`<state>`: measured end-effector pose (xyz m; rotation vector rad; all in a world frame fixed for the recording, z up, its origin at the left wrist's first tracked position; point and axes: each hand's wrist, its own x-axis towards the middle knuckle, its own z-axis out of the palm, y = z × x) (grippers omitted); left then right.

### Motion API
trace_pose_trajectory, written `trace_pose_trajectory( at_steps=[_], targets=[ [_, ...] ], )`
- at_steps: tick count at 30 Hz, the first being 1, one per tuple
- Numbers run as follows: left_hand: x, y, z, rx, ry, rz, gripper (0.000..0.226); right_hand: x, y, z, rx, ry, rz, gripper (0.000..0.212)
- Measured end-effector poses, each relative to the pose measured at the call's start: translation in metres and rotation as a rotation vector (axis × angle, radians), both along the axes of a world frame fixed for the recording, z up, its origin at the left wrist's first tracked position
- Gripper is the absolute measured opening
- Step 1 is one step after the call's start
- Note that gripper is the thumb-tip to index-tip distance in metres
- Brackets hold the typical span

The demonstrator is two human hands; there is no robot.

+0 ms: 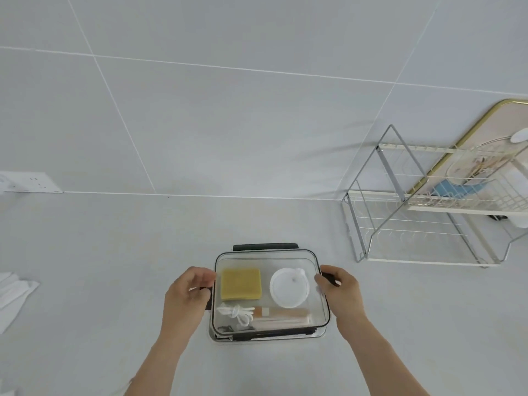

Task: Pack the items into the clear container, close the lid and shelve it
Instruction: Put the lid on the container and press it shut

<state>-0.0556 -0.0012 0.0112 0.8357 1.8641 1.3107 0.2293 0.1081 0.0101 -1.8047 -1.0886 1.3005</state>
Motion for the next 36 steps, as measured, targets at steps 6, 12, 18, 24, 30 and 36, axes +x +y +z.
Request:
trace_pose_trajectory(
  at_steps=[6,12,18,24,30,36],
  targets=[
    [0.012,-0.006,-0.01,-0.097,0.21,0.137,0.049,0.001,-0.014,-0.005,0.01,-0.075,-0.003,0.029],
    [0.013,-0.002,-0.023,-0.362,-0.046,0.09,0.043,0.002,-0.02,-0.008,0.016,-0.082,-0.018,0.03],
    [0.011,-0.001,-0.029,-0.305,-0.218,0.178,0.044,0.007,-0.021,-0.015,-0.022,0.012,-0.066,0.024],
    [0.012,0.0,-0.03,-0.3,-0.187,0.189,0.045,0.013,-0.016,-0.019,-0.106,0.108,-0.08,0.033],
    [0.016,-0.002,-0.025,-0.355,0.065,0.169,0.064,0.012,-0.026,-0.012,0.031,-0.279,-0.039,0.056],
    [0.029,0.013,-0.02,-0.271,0.248,0.089,0.07,-0.015,-0.017,-0.005,0.19,-0.316,0.047,0.066]
  ],
)
